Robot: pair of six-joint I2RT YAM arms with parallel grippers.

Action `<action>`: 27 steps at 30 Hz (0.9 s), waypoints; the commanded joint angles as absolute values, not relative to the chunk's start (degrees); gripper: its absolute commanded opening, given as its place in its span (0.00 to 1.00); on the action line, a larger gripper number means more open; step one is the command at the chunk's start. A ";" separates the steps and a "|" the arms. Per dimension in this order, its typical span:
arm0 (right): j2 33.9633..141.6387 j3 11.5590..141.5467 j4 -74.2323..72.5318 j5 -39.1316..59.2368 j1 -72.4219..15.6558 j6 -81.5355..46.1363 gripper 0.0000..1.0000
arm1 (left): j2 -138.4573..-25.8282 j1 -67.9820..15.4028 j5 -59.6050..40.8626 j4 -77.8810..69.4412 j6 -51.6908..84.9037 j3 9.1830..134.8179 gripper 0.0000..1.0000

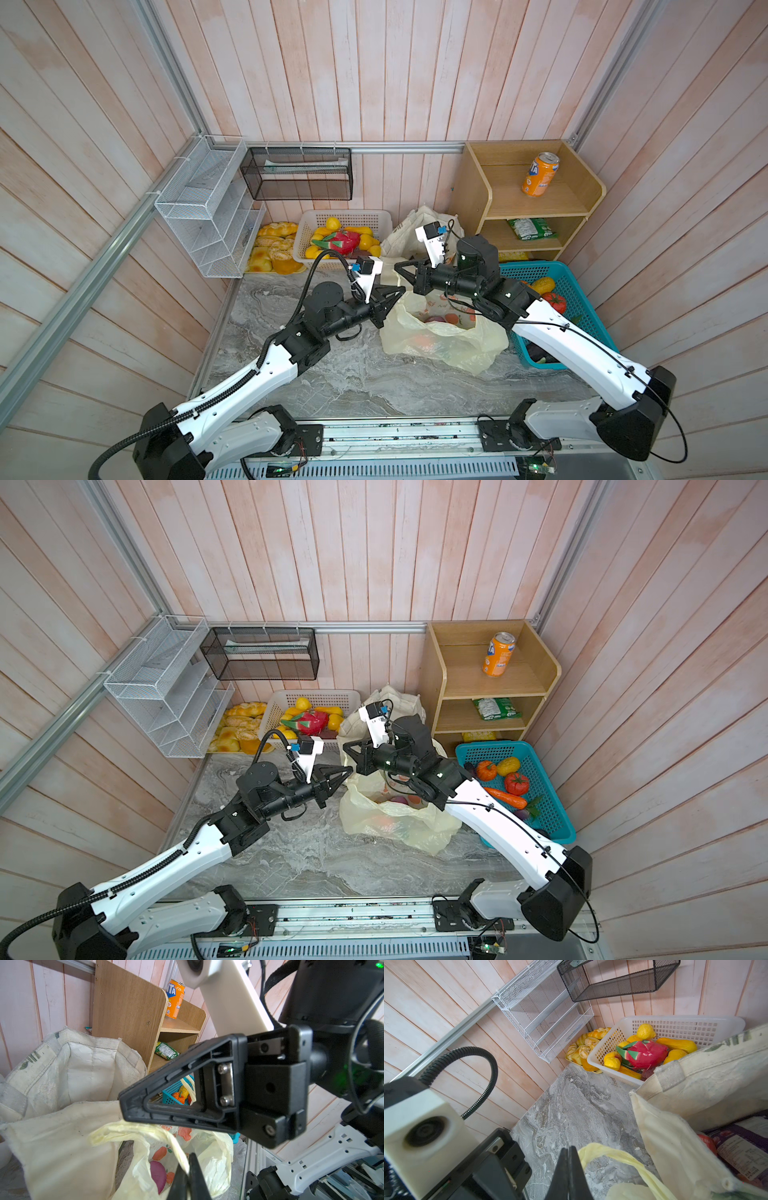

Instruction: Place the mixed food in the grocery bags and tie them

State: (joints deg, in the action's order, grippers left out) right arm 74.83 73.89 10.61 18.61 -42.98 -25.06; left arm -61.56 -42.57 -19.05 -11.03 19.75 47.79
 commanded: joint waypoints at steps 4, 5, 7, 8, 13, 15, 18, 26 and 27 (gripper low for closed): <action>72.85 78.71 14.50 16.22 -42.82 -21.57 0.00 | -54.73 -42.89 -15.56 -8.76 19.16 44.40 0.66; 72.40 79.32 15.34 16.27 -42.89 -20.84 0.00 | -52.63 -42.89 -14.37 -8.70 19.31 43.03 0.72; 71.56 80.01 16.89 15.85 -42.86 -19.40 0.00 | -49.36 -42.89 -12.09 -8.37 19.00 41.22 0.79; 71.16 80.17 17.49 15.74 -42.90 -18.68 0.00 | -48.05 -42.87 -11.19 -7.96 18.46 40.71 0.79; 70.09 79.28 18.63 16.33 -42.89 -15.56 0.17 | -46.97 -42.81 -10.96 -6.63 16.51 41.26 0.71; 70.39 79.44 19.01 16.99 -42.89 -13.68 0.46 | -48.10 -42.83 -11.71 -6.16 16.35 41.98 0.71; 71.89 80.72 20.58 17.34 -42.89 -9.34 0.63 | -49.76 -42.84 -11.95 -6.53 16.35 42.10 0.73; 76.58 84.18 21.01 17.86 -41.59 -7.06 0.71 | -55.49 -42.89 -11.67 -11.68 17.14 43.39 0.75; 76.81 84.33 20.68 18.44 -41.44 -7.36 0.71 | -56.51 -42.89 -11.92 -12.27 17.26 43.73 0.74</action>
State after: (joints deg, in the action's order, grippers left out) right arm 76.01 82.30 20.25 16.73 -41.93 -8.51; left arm -54.72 -42.72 -11.73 -8.80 17.56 41.56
